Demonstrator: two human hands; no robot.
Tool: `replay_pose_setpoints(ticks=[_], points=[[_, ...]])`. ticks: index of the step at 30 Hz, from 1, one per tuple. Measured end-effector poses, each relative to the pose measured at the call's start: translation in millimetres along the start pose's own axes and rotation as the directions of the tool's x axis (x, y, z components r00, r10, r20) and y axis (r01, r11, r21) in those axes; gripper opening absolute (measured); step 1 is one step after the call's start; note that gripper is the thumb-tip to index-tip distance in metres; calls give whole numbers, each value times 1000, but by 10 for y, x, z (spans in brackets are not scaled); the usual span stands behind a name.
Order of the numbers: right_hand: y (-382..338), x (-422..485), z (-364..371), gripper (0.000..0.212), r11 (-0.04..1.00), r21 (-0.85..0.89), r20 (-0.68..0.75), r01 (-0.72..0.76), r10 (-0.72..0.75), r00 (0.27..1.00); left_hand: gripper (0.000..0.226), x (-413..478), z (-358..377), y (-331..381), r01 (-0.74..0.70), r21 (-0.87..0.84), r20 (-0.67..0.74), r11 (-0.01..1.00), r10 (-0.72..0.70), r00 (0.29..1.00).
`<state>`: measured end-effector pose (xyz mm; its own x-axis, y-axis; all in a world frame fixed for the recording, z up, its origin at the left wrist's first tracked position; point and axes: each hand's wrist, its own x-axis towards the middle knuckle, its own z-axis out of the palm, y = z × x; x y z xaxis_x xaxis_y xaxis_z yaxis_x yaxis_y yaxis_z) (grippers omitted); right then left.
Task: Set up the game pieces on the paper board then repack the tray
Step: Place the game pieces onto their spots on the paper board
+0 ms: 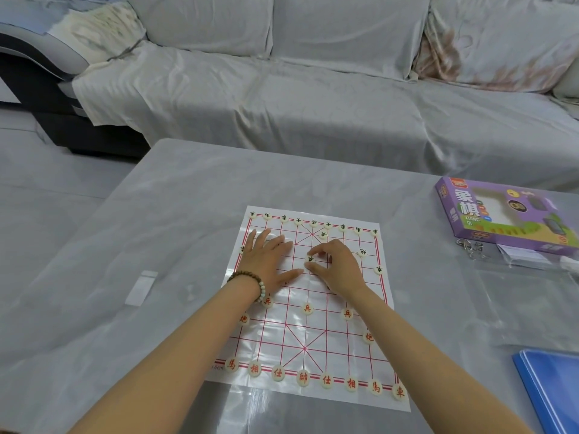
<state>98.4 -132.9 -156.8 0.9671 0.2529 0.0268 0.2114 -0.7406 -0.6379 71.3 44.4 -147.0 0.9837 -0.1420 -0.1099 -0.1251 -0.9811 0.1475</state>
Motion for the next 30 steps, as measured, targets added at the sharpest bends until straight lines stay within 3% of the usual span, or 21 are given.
replay_pose_setpoints(ticks=[4,8,13,22,30], points=[[25,71,-89,29,999,45,-10,-2,2,1000,66,23,-20,23,-2,-57,-20,998,1,1000],[23,288,-176,32,993,-87,-90,-82,74,993,56,91,-54,107,-5,-201,-64,980,-8,998],[39,411,-154,27,981,-176,-17,-82,81,997,46,169,-57,212,3,-206,-67,978,-18,998],[296,174,-489,11,982,-186,166,23,9,986,32,220,-49,272,-19,-307,-72,951,-4,997],[364,-11,-587,20,982,-187,228,30,14,974,27,228,-96,346,14,-305,-87,952,-42,995]])
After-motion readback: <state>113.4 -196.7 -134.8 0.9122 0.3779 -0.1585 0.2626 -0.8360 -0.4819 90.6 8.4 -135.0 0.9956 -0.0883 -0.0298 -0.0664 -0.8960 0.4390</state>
